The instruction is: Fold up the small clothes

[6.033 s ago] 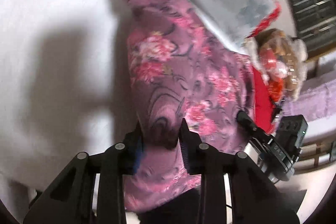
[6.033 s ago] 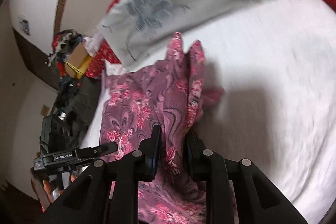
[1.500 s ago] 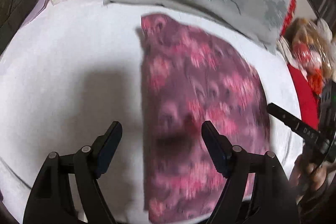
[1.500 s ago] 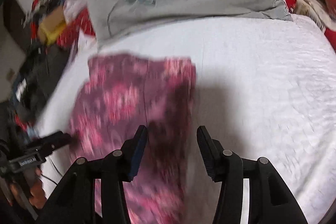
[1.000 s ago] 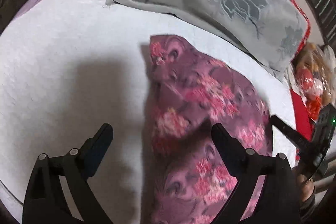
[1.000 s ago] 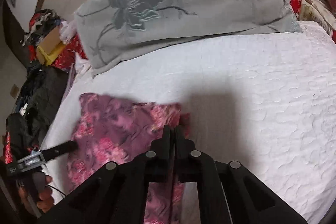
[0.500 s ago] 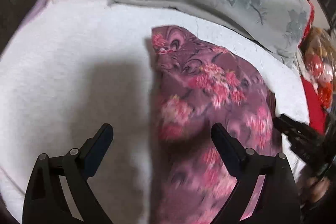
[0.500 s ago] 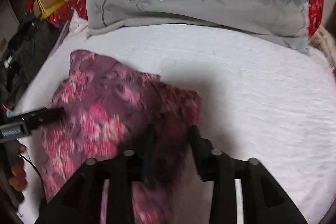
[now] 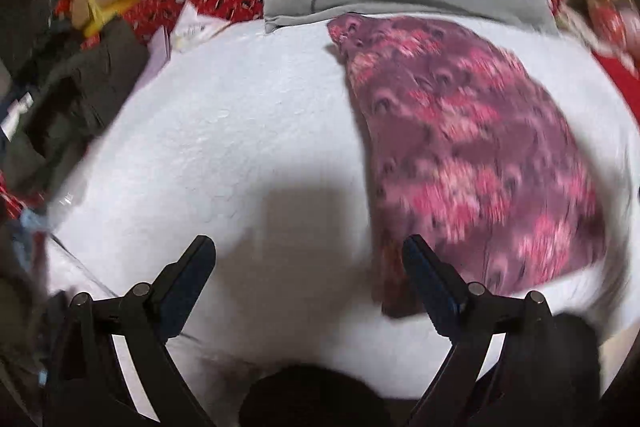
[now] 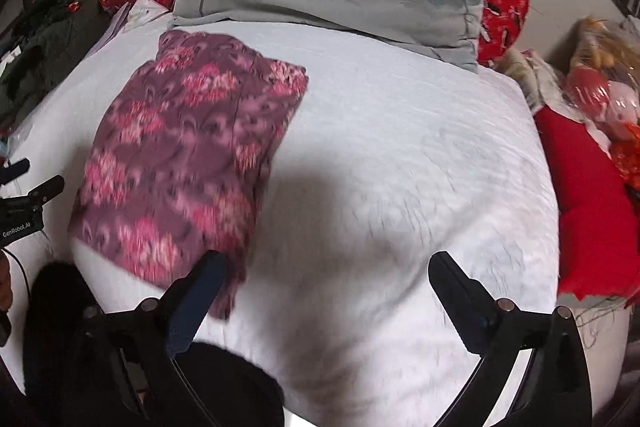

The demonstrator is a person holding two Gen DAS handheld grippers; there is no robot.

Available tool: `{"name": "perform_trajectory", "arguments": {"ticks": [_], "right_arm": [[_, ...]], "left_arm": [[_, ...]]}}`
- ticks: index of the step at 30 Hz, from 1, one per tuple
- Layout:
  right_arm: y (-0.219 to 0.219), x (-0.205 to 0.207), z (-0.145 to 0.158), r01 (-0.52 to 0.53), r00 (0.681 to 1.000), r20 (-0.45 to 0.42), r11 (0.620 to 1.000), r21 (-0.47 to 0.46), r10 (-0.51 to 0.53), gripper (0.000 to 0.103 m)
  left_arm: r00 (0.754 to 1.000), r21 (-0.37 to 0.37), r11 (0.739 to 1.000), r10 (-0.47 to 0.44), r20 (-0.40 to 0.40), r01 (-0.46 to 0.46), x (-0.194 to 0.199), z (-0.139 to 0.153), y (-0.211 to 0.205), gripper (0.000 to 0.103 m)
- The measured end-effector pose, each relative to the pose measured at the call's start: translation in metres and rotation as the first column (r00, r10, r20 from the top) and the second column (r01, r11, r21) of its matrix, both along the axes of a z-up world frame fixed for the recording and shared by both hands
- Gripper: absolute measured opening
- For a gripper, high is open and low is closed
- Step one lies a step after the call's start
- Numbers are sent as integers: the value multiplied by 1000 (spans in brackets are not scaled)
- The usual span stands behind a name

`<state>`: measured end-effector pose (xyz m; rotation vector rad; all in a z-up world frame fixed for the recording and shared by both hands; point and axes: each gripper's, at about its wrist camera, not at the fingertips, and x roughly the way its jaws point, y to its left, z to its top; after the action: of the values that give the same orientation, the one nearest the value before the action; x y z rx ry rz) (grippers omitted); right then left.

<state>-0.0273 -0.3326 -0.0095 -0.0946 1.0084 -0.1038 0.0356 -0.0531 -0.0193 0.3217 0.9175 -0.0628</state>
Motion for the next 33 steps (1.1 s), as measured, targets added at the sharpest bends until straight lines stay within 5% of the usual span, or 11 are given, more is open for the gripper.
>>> {"name": "perform_trajectory", "arguments": {"ticks": [3, 17, 33], "right_arm": [[3, -18, 3, 13, 999, 36, 1000, -15, -12, 102], [19, -50, 14, 38, 988, 151, 999, -17, -35, 103], [20, -60, 5, 61, 989, 132, 998, 35, -65, 103]], "left_arm": [[999, 30, 999, -31, 21, 30, -20, 3, -6, 96], [997, -44, 997, -69, 38, 71, -50, 16, -20, 96], [986, -156, 974, -169, -5, 166, -70, 20, -42, 96]]}}
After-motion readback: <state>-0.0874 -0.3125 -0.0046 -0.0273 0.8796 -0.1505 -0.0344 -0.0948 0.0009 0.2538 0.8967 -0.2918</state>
